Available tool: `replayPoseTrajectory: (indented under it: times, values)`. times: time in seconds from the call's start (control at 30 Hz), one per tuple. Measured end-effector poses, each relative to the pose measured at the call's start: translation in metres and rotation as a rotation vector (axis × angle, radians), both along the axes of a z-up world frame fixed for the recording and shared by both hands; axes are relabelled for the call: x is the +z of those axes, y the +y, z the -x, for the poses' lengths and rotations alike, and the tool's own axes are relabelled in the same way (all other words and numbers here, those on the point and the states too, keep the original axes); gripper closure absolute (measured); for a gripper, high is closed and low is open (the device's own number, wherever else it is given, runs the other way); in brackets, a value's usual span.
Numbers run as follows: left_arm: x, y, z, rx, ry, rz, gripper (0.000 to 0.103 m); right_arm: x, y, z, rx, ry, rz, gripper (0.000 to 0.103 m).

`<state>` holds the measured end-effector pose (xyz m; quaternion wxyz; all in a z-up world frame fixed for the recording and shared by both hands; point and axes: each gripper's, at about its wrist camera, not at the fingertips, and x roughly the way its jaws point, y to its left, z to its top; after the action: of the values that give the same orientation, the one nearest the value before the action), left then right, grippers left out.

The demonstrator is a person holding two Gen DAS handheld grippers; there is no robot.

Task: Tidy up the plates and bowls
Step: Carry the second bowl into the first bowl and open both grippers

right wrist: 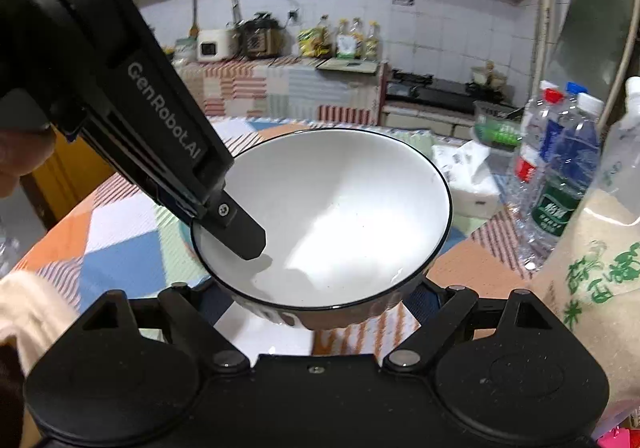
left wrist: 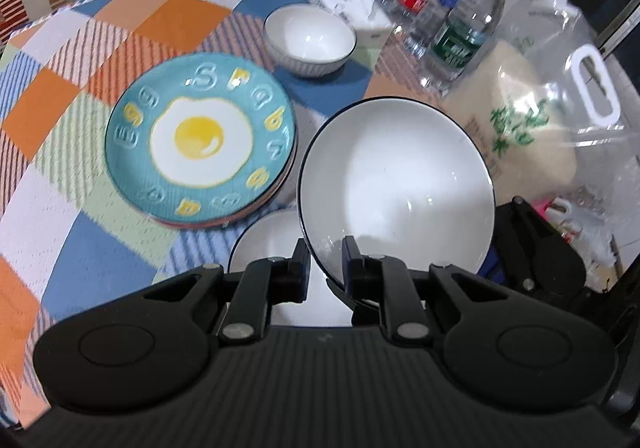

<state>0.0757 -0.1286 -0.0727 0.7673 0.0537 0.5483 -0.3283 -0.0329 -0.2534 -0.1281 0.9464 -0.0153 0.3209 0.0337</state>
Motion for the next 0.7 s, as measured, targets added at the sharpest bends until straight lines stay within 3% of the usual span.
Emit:
replayPoseTrajectory:
  times: [0.7]
  values:
    - [-0.05, 0.012, 0.0, 0.027, 0.203, -0.105, 0.088, -0.027, 0.02, 0.024, 0.165, 0.16, -0.041, 0.012]
